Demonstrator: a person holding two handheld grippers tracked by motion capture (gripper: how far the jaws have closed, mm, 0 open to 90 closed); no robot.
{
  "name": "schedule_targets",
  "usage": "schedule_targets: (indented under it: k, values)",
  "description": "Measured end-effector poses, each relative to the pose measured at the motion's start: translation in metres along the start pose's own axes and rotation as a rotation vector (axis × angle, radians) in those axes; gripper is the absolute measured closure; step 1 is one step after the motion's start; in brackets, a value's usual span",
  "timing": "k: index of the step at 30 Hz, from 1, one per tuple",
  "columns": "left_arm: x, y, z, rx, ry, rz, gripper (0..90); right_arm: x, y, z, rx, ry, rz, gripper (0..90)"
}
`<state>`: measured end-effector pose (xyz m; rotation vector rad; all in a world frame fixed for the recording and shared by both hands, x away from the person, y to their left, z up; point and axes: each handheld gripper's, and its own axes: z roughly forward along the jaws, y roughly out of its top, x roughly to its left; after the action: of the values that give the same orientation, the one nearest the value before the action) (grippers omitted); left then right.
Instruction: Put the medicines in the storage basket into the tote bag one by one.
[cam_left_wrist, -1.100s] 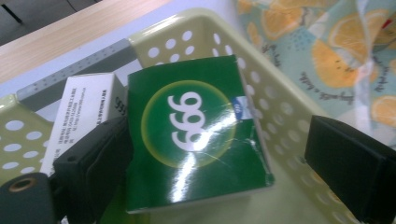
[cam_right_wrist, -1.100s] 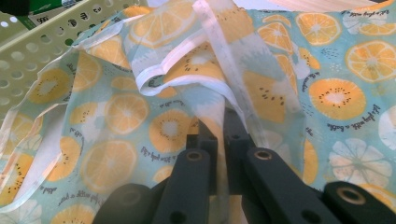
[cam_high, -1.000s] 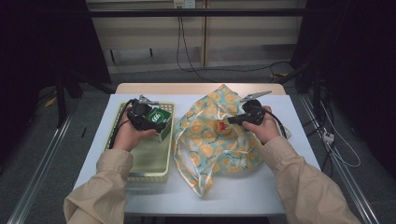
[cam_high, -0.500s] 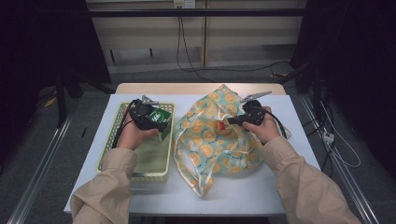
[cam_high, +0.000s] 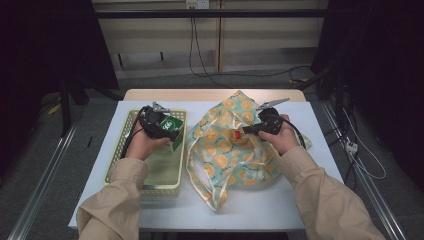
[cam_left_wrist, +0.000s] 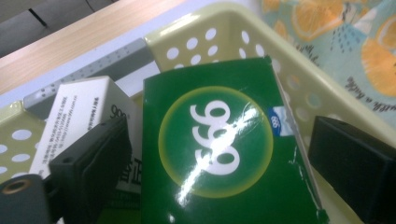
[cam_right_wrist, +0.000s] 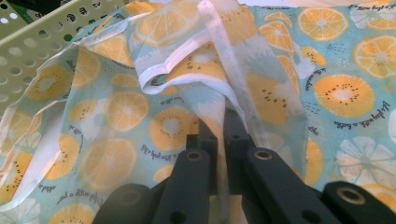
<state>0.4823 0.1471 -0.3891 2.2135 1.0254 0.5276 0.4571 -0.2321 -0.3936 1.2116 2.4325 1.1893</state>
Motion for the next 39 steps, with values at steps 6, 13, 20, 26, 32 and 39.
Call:
schedule_targets:
  k: [6,13,20,26,32,39]
  values:
    - [0.001,-0.001,0.002,0.004,0.010,0.001,2.6,0.000,0.000,0.001,0.001,0.000,0.000,89.7]
    - [0.002,-0.001,0.001,-0.004,0.019,-0.016,3.9,0.001,0.000,0.002,0.005,0.001,0.001,89.7]
    - [0.002,-0.001,0.003,-0.001,0.019,0.001,1.6,0.001,0.000,0.002,0.003,0.003,0.002,89.7]
    - [-0.002,-0.002,0.003,0.014,0.015,0.033,2.2,0.001,0.000,0.003,0.004,0.005,-0.002,89.7]
    - [-0.008,-0.002,0.000,0.046,-0.007,0.037,11.9,0.002,-0.001,0.004,0.004,0.006,-0.002,89.7]
    - [-0.005,-0.009,-0.001,0.042,-0.032,-0.025,11.9,0.003,-0.001,0.006,0.006,0.010,-0.002,89.7]
